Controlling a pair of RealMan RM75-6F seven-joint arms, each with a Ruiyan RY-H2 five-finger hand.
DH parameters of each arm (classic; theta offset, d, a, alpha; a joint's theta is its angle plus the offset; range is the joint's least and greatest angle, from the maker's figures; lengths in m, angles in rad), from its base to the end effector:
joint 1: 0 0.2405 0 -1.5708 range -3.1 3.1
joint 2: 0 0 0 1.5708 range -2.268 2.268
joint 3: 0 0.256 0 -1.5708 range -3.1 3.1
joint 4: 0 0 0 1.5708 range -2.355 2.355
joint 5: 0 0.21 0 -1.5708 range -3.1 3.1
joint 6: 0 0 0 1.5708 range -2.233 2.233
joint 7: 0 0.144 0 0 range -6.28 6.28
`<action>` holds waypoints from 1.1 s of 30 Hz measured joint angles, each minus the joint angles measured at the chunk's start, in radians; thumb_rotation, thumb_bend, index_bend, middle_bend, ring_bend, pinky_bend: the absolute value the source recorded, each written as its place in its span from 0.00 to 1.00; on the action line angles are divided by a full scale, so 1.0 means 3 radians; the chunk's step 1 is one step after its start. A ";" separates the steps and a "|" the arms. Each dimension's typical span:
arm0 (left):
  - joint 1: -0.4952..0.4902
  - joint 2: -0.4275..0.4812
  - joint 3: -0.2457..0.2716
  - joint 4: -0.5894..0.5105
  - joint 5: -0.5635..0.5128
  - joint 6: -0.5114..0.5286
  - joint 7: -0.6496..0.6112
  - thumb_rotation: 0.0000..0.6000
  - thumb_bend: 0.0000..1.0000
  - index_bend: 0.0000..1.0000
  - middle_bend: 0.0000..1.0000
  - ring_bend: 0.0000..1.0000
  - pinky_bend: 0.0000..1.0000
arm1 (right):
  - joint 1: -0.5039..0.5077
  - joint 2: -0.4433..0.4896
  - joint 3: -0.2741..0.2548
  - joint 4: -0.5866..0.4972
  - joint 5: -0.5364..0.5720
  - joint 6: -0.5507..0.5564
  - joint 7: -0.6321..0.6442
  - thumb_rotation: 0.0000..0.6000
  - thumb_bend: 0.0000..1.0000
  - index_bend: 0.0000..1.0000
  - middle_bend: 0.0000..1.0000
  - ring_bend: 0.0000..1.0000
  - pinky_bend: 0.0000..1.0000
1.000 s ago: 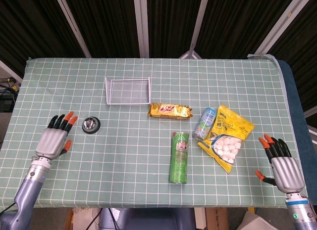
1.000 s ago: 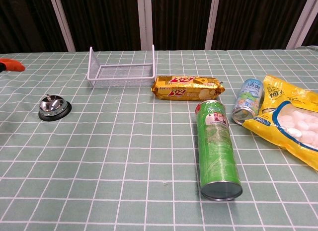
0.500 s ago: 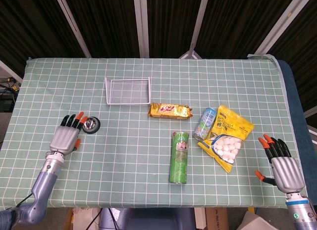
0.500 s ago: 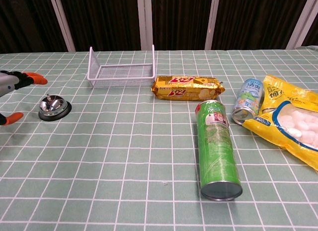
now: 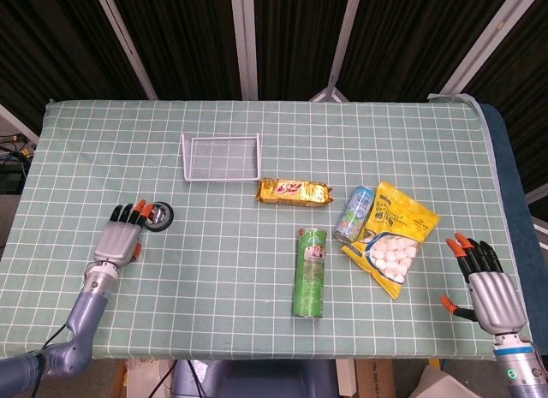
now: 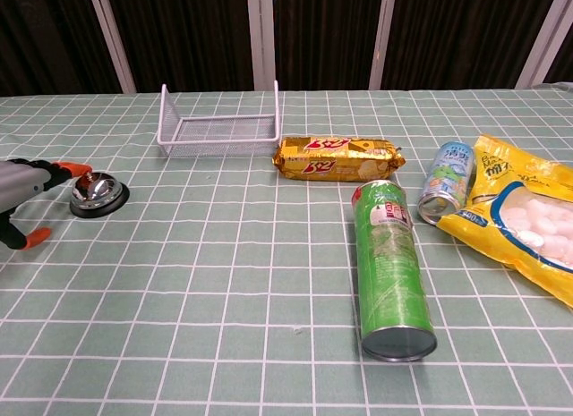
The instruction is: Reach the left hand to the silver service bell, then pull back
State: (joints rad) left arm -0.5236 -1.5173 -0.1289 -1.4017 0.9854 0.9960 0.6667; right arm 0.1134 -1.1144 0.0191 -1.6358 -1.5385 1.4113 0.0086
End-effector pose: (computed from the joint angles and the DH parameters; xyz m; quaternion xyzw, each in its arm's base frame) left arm -0.2647 0.3087 0.0029 -0.7342 -0.3580 -0.1877 0.5455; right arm -0.3030 -0.1820 0.1423 0.6263 -0.4081 0.3797 0.5450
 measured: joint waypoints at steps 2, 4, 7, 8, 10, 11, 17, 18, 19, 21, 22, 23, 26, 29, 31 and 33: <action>-0.0017 -0.0016 0.0012 0.0025 -0.0026 -0.0023 -0.0004 1.00 0.59 0.00 0.00 0.00 0.00 | -0.0002 0.0001 -0.0002 0.0000 -0.0002 0.0002 0.0004 1.00 0.25 0.00 0.00 0.00 0.00; -0.0029 -0.0017 0.0021 0.0036 -0.0038 -0.0022 -0.0005 1.00 0.59 0.00 0.00 0.00 0.00 | -0.0003 0.0002 -0.0002 0.0000 -0.0005 0.0005 0.0006 1.00 0.25 0.00 0.00 0.00 0.00; -0.0032 0.0004 0.0015 0.0016 -0.0011 0.0019 -0.0036 1.00 0.59 0.00 0.00 0.00 0.00 | -0.0003 0.0002 -0.0003 -0.0001 -0.0007 0.0007 0.0007 1.00 0.25 0.00 0.00 0.00 0.00; -0.0032 0.0014 0.0010 0.0003 0.0005 0.0037 -0.0053 1.00 0.59 0.00 0.00 0.00 0.00 | -0.0003 0.0001 -0.0004 -0.0001 -0.0008 0.0006 0.0007 1.00 0.25 0.00 0.00 0.00 0.00; -0.0034 0.0050 -0.0006 -0.0042 0.0049 0.0085 -0.0092 1.00 0.59 0.00 0.00 0.00 0.00 | -0.0003 0.0001 -0.0003 -0.0001 -0.0012 0.0010 0.0008 1.00 0.25 0.00 0.00 0.00 0.00; -0.0035 0.0068 -0.0014 -0.0067 0.0073 0.0108 -0.0109 1.00 0.59 0.00 0.00 0.00 0.00 | -0.0003 0.0001 -0.0003 -0.0001 -0.0013 0.0011 0.0009 1.00 0.25 0.00 0.00 0.00 0.00; -0.0039 0.0226 -0.0092 -0.0332 0.0290 0.0293 -0.0261 1.00 0.47 0.00 0.00 0.00 0.00 | -0.0007 0.0004 -0.0002 0.0000 -0.0010 0.0016 0.0015 1.00 0.25 0.00 0.00 0.00 0.00; -0.0035 0.0268 -0.0110 -0.0407 0.0349 0.0347 -0.0300 1.00 0.44 0.00 0.00 0.00 0.00 | -0.0007 0.0005 -0.0002 0.0000 -0.0009 0.0016 0.0016 1.00 0.25 0.00 0.00 0.00 0.00; -0.0030 0.0300 -0.0122 -0.0466 0.0394 0.0392 -0.0330 1.00 0.38 0.00 0.00 0.00 0.00 | -0.0008 0.0006 -0.0002 0.0000 -0.0009 0.0018 0.0017 1.00 0.25 0.00 0.00 0.00 0.00; -0.0004 0.0387 -0.0139 -0.0614 0.0496 0.0504 -0.0394 1.00 0.31 0.00 0.00 0.00 0.00 | -0.0010 0.0008 -0.0002 0.0001 -0.0010 0.0020 0.0019 1.00 0.25 0.00 0.00 0.00 0.00; 0.0015 0.0429 -0.0138 -0.0681 0.0539 0.0556 -0.0416 1.00 0.27 0.00 0.00 0.00 0.00 | -0.0010 0.0009 -0.0003 0.0002 -0.0011 0.0021 0.0019 1.00 0.25 0.00 0.00 0.00 0.00; 0.0042 0.0476 -0.0132 -0.0749 0.0583 0.0607 -0.0434 1.00 0.24 0.00 0.00 0.00 0.00 | -0.0010 0.0009 -0.0002 0.0004 -0.0011 0.0022 0.0020 1.00 0.25 0.00 0.00 0.00 0.00; 0.0184 0.0649 -0.0059 -0.0976 0.0747 0.0820 -0.0493 1.00 0.20 0.00 0.00 0.00 0.00 | -0.0011 0.0009 -0.0002 0.0009 -0.0015 0.0026 0.0020 1.00 0.25 0.00 0.00 0.00 0.00; 0.0396 0.0832 0.0081 -0.1164 0.0946 0.1077 -0.0593 1.00 0.17 0.00 0.00 0.00 0.00 | -0.0009 0.0002 0.0003 0.0017 -0.0026 0.0038 0.0012 1.00 0.25 0.00 0.00 0.00 0.00; 0.0567 0.0960 0.0208 -0.1241 0.1114 0.1271 -0.0707 1.00 0.16 0.00 0.00 0.00 0.00 | -0.0008 -0.0005 0.0004 0.0022 -0.0033 0.0043 0.0002 1.00 0.25 0.00 0.00 0.00 0.00; 0.0751 0.1080 0.0352 -0.1270 0.1293 0.1461 -0.0851 1.00 0.16 0.00 0.00 0.00 0.00 | -0.0008 -0.0011 0.0005 0.0026 -0.0041 0.0051 -0.0009 1.00 0.25 0.00 0.00 0.00 0.00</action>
State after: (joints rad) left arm -0.2983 -1.1933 -0.0234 -1.7828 1.3732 1.4343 0.4114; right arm 0.1108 -1.1177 0.0205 -1.6280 -1.5507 1.4267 0.0058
